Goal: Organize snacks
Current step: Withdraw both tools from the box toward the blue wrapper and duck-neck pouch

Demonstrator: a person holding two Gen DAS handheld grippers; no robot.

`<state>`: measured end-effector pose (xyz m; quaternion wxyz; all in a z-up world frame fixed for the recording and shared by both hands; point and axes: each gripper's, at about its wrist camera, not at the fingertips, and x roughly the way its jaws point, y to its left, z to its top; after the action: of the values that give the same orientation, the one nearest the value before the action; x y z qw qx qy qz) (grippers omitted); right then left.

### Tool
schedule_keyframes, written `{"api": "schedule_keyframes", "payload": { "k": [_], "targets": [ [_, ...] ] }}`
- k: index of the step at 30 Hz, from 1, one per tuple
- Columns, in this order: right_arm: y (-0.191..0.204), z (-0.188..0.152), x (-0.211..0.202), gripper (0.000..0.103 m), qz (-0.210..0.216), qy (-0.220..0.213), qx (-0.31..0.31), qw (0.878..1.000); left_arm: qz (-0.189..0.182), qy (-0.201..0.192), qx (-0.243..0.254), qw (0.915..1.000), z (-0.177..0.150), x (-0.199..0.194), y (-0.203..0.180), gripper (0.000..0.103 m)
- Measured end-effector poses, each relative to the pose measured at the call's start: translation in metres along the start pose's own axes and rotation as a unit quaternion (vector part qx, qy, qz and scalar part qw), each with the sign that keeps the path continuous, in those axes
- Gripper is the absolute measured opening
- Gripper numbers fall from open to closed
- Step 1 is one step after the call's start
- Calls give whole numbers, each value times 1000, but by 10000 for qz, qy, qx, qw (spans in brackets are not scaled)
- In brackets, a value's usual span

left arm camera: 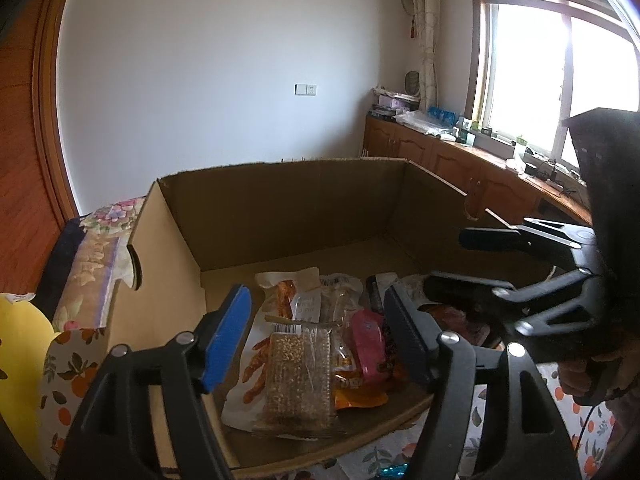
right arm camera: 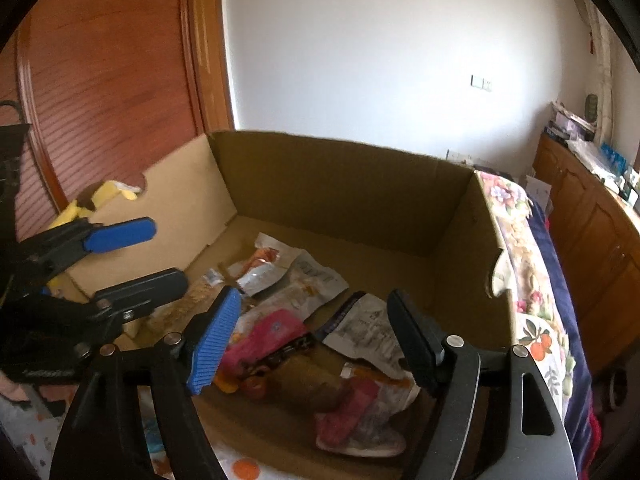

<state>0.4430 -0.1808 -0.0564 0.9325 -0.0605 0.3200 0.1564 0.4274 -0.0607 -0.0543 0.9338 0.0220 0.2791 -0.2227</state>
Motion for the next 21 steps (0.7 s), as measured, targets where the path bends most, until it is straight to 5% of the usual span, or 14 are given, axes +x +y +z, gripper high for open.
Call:
{"api": "schedule_keyframes", "payload": {
  "k": [10,21],
  "targets": [
    [4,-28,-74,78,212,-181,62,9996,45,-167,156,9997,-11,-48,-16,70],
    [11,-97,-87,78,423,467,31,9980,210,-11,360,9991,-64,-86,-42,71]
  ]
}}
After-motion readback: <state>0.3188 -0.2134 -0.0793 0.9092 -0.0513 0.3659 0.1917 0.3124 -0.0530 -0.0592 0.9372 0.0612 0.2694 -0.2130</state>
